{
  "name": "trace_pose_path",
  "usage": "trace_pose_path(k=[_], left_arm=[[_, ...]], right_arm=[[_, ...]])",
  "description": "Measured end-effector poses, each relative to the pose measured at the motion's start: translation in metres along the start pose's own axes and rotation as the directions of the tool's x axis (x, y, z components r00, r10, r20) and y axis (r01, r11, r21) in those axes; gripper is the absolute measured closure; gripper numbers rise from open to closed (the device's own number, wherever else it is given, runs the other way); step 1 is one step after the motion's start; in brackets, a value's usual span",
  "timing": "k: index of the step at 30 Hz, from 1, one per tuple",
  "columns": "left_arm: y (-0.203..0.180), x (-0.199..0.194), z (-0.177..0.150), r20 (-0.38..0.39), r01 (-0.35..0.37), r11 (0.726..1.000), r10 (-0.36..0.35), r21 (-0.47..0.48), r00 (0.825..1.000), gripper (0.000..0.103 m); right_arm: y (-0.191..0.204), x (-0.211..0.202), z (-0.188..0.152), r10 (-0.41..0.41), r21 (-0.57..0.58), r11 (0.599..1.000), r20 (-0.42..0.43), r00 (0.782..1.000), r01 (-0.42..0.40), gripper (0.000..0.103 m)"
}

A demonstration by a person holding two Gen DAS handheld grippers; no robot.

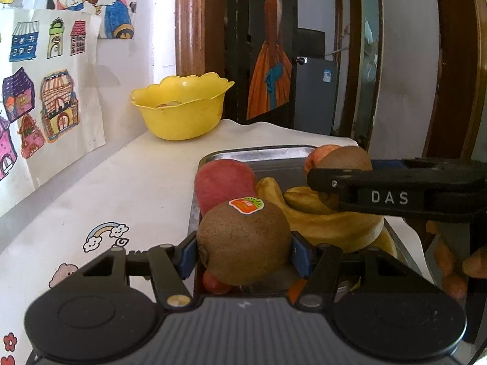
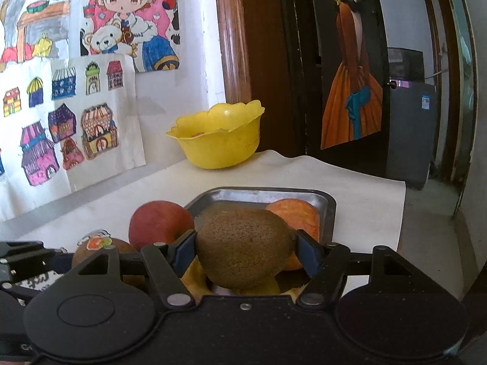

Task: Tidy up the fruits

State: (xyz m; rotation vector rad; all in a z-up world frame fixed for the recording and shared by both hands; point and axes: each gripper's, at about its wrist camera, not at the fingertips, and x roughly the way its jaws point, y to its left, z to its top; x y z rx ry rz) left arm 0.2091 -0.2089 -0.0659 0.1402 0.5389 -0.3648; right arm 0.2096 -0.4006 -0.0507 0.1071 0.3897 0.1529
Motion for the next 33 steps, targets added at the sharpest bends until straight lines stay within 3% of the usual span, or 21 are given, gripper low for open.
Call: trace_pose_path(k=[10, 14, 22, 33], left_arm=[[0.000, 0.003, -0.002, -0.019, 0.015, 1.000, -0.015, 0.014, 1.000, 0.036], [-0.002, -0.004, -0.001, 0.013, 0.031, 0.999, -0.031, 0.027, 0.999, 0.027], [-0.004, -0.008, -0.003, 0.024, 0.018, 0.999, -0.018, 0.029, 1.000, 0.025], [0.007, -0.024, -0.002, 0.058, 0.008, 1.000, -0.008, 0.000, 0.998, 0.014]], right_arm=[[-0.001, -0.002, 0.000, 0.015, 0.009, 1.000, 0.018, 1.000, -0.016, 0.029], [-0.001, -0.003, -0.001, 0.020, 0.013, 1.000, 0.017, 1.000, -0.020, 0.027], [0.001, -0.007, -0.001, 0.022, 0.022, 0.999, 0.022, 1.000, -0.023, 0.023], [0.004, -0.019, 0.000, 0.024, 0.042, 0.999, 0.053, 0.998, -0.026, 0.019]])
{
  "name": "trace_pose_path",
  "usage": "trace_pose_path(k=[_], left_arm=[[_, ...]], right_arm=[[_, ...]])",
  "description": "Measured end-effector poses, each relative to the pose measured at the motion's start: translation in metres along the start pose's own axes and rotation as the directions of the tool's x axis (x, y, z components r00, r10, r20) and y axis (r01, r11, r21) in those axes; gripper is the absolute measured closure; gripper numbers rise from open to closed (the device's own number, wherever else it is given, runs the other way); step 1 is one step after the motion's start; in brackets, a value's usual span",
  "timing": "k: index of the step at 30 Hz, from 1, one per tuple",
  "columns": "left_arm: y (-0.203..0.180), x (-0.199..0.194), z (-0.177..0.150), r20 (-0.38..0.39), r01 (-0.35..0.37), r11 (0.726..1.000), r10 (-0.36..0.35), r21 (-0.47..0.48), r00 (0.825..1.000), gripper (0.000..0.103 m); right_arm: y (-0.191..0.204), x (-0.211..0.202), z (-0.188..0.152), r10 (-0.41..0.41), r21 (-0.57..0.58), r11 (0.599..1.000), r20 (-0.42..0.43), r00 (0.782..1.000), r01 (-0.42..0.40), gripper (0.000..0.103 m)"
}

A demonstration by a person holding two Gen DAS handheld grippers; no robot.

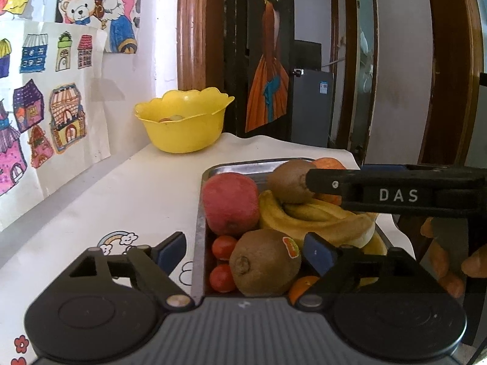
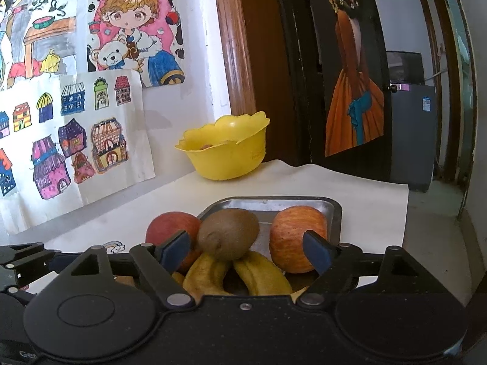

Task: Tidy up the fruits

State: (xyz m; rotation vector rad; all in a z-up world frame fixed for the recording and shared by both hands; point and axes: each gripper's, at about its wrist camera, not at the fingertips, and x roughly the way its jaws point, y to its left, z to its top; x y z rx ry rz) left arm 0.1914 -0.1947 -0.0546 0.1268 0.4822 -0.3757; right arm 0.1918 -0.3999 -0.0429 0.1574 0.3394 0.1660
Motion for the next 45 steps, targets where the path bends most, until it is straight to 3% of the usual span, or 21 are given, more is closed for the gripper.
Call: trace_pose_path(k=[24, 45], left_arm=[[0.033, -0.051, 0.006, 0.099, -0.066, 0.993, 0.076, -0.095, 0.992, 0.000], [0.058, -0.113, -0.001, 0.171, -0.079, 0.986, 0.105, -0.148, 0.980, 0.000]], right_arm=[[0.012, -0.048, 0.005, -0.098, 0.039, 0.995, 0.064, 0.993, 0.096, 0.002], [0.060, -0.120, 0.004, -0.146, 0.043, 0.989, 0.120, 0.982, 0.142, 0.001]])
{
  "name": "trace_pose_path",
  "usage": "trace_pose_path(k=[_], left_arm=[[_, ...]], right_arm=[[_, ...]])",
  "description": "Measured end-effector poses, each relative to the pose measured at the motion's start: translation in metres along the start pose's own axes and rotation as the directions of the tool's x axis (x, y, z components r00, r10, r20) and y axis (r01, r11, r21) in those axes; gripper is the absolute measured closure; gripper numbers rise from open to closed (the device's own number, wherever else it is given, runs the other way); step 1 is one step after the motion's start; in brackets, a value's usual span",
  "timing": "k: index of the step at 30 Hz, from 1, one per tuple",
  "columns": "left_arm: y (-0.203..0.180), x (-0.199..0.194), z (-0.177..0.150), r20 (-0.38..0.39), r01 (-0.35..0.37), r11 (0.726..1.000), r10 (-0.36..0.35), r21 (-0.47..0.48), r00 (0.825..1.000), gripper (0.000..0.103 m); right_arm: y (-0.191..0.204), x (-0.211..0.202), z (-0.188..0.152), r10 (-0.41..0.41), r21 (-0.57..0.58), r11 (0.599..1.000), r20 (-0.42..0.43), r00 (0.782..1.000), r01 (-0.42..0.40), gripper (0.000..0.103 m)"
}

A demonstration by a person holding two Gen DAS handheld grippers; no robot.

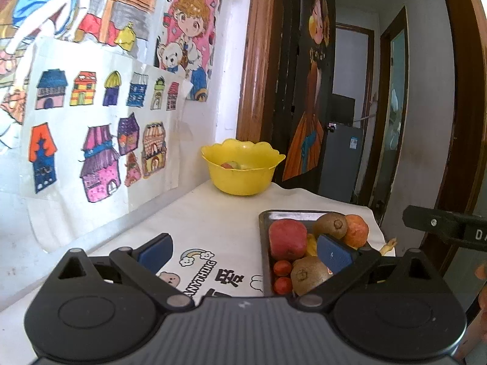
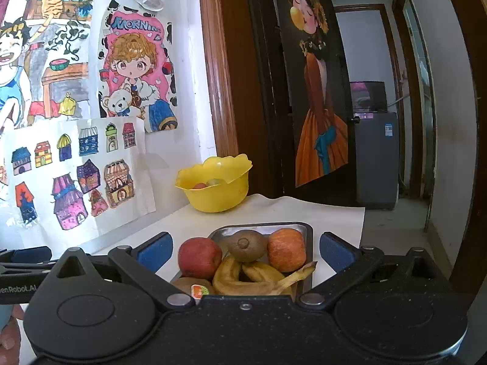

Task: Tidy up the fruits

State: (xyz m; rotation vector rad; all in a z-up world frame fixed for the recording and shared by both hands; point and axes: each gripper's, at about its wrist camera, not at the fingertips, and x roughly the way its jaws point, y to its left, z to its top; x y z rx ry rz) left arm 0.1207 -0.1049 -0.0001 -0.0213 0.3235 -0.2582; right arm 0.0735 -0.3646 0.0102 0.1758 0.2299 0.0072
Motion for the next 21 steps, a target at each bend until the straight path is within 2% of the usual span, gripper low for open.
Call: trace_pose_path(k=[21], left_arm=[[0.038, -0.082, -0.011, 0.060, -0.036, 0.999, 0.037, -0.025, 0.997, 0.000]], right_arm=[[0.056, -0.086, -0.015, -0.031, 0.018, 0.999, 0.038, 0.999, 0.030, 0.001]])
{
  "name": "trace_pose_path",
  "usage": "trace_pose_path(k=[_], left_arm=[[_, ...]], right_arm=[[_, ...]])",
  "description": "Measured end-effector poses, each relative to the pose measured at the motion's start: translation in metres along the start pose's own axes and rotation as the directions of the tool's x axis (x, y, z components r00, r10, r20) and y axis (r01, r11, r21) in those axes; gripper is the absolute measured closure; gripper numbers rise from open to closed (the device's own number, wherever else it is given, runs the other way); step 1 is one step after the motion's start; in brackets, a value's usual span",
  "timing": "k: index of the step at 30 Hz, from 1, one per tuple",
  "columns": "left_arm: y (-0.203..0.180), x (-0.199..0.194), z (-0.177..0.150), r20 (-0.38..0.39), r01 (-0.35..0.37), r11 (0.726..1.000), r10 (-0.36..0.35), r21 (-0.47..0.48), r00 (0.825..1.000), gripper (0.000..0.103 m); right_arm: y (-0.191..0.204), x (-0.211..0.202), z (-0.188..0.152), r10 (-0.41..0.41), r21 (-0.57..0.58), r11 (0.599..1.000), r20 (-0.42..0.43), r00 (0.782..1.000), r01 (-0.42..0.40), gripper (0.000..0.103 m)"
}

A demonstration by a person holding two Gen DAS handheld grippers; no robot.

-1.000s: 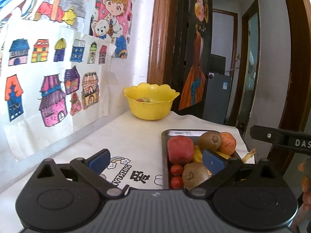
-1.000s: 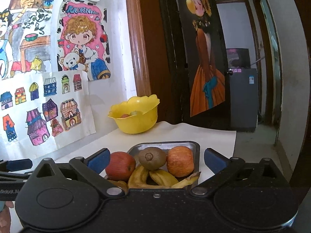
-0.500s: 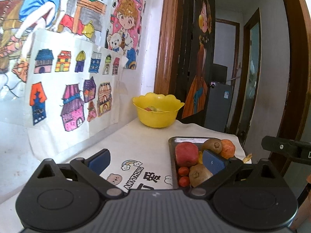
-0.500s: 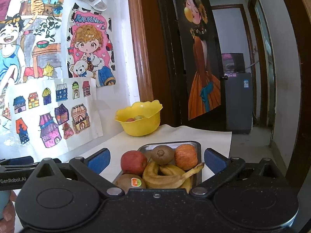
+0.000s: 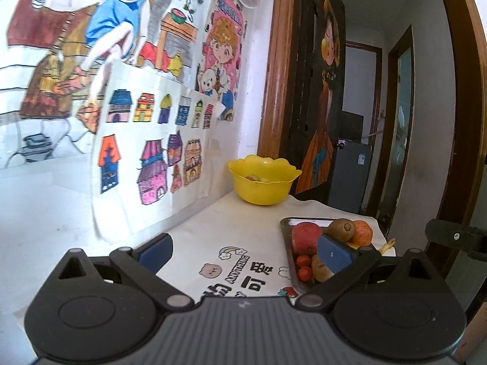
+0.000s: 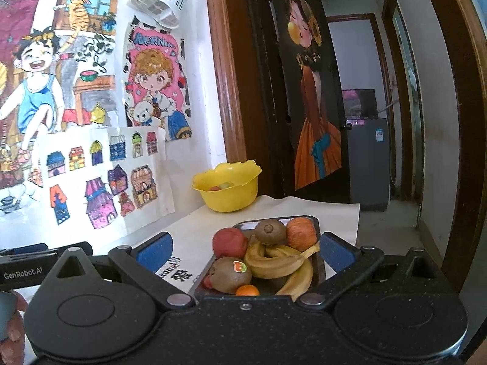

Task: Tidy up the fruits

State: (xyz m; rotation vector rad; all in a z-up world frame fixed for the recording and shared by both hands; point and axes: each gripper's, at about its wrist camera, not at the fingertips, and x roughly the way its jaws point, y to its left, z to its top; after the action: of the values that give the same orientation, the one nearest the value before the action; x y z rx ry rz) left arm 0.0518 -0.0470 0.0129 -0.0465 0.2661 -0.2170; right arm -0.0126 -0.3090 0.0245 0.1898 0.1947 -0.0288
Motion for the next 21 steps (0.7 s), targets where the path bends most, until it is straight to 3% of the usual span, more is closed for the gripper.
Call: trace_pose_path(k=[21], left_arm=[[0.019, -0.039, -0.031, 0.005, -0.041, 0.999, 0.041, -0.005, 0.999, 0.000]], right_arm=[[0.028, -0.049, -0.039, -0.024, 0.013, 1.000, 0.040, 0.999, 0.023, 0.001]])
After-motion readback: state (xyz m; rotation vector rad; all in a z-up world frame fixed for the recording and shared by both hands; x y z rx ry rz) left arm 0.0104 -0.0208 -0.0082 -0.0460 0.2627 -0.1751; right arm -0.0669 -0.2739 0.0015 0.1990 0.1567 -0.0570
